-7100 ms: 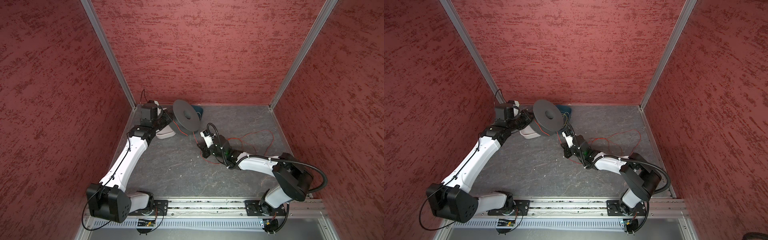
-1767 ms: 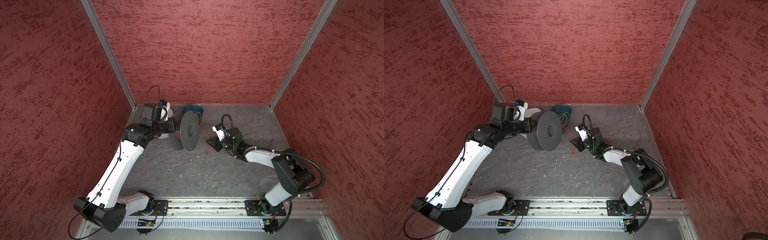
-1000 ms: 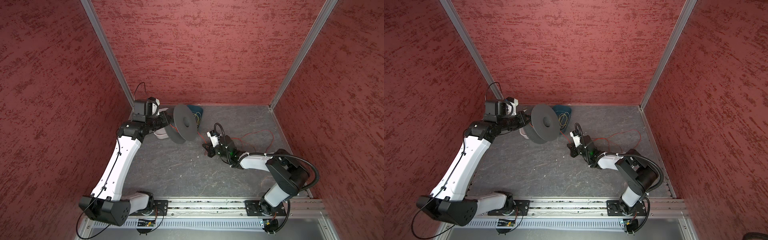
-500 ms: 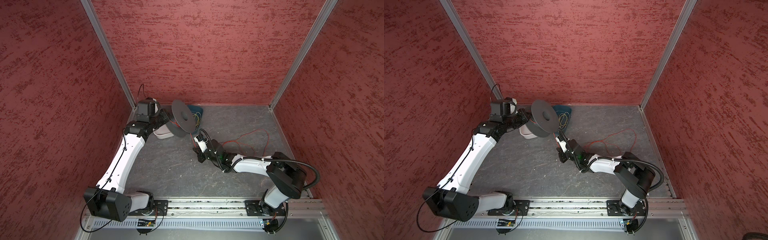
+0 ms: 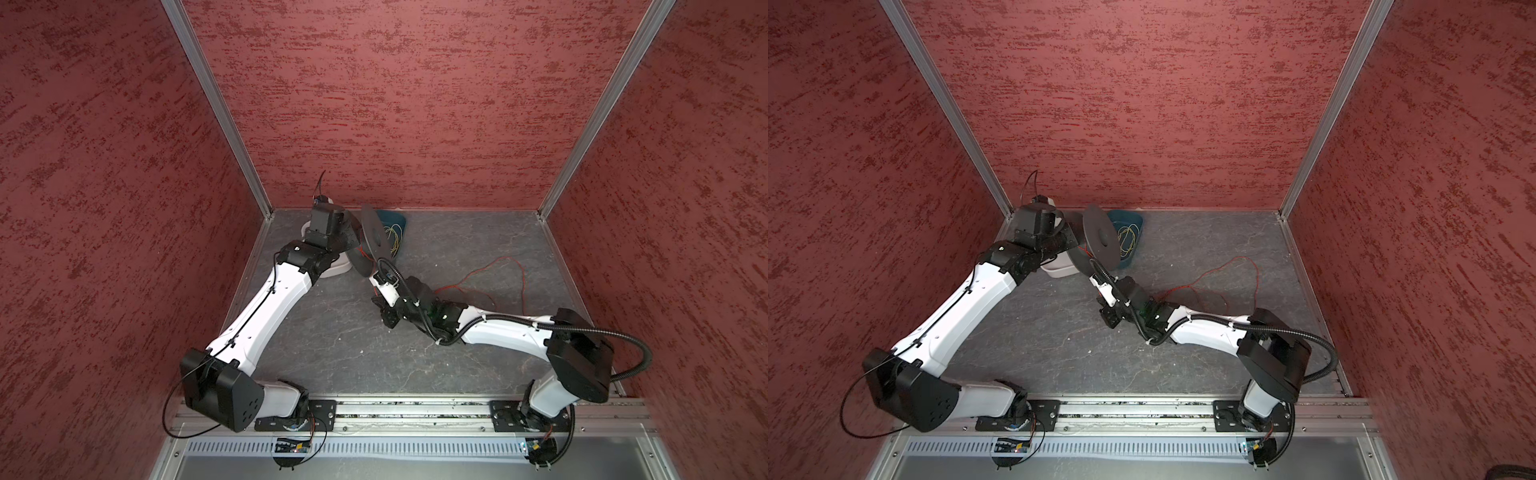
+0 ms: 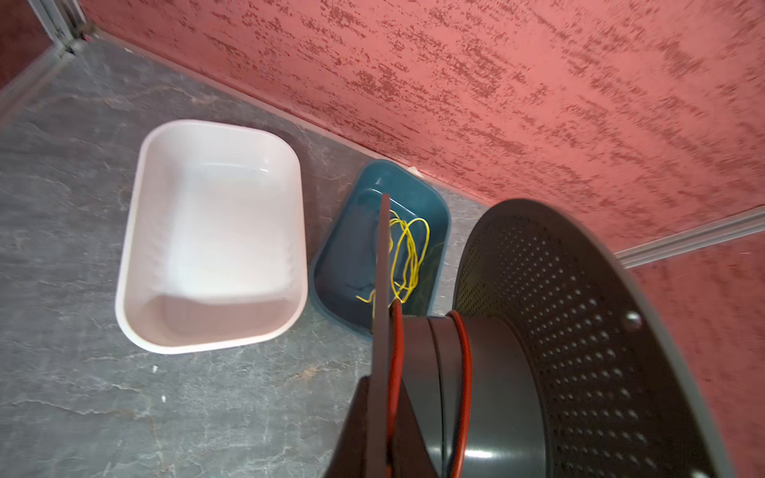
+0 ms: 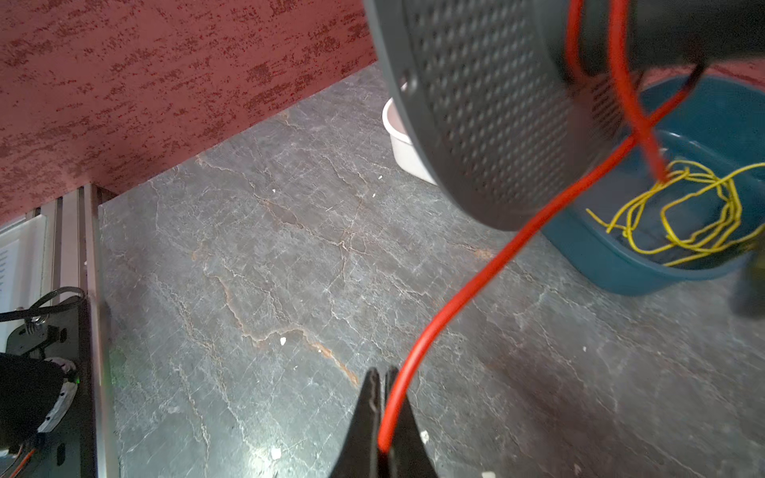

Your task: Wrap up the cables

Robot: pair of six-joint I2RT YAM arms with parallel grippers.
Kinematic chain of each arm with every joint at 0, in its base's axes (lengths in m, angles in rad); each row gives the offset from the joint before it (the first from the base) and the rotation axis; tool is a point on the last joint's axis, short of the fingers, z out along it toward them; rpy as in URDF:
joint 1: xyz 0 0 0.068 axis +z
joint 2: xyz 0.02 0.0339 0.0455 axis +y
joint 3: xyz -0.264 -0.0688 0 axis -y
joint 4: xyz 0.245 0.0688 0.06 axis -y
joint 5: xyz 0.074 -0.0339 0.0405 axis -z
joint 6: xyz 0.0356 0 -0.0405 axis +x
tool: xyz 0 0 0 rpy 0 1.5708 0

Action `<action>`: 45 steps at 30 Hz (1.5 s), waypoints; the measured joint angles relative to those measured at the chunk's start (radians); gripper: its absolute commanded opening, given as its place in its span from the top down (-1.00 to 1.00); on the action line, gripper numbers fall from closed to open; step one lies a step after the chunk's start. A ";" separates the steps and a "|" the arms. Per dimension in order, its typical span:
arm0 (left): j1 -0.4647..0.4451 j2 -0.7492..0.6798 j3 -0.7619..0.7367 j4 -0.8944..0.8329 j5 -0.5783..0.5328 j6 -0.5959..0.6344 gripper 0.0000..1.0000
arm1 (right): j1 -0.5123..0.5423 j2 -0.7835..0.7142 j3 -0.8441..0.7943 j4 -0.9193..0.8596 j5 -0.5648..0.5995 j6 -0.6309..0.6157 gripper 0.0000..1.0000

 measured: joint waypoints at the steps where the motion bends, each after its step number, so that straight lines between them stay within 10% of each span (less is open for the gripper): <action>1: -0.011 0.010 0.007 -0.013 -0.030 0.018 1.00 | 0.000 -0.013 0.014 -0.027 0.009 -0.005 1.00; 27: -0.226 0.207 0.254 -0.278 -0.259 0.150 1.00 | 0.005 -0.139 0.086 -0.069 0.527 -0.216 0.74; 45: -0.263 0.209 0.243 -0.335 -0.231 0.262 1.00 | -0.167 -0.130 0.123 -0.070 0.347 -0.164 0.83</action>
